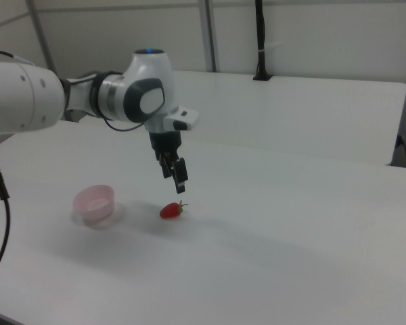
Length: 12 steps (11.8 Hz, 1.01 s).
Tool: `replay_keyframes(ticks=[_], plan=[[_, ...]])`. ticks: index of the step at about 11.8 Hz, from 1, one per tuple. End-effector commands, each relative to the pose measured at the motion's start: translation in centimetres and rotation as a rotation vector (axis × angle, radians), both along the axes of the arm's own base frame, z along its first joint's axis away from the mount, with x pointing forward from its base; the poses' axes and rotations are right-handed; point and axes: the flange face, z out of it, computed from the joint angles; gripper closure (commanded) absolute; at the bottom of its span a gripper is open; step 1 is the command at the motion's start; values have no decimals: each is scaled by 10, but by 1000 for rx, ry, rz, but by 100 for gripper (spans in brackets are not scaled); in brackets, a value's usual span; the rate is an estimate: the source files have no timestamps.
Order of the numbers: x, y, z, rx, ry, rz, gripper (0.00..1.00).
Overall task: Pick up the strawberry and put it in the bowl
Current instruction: 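Lower the open gripper down over the red strawberry, then close the gripper on the strawberry and lift it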
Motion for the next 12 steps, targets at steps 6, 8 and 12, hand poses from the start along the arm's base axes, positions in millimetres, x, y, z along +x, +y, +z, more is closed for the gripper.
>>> replay_keyframes(ticks=[6,8,12], plan=[[18,30,-89,-1,12,-155,18],[16,29,-94,-4,18,-155,43],[12,30,-58,-2,5,-52,73]])
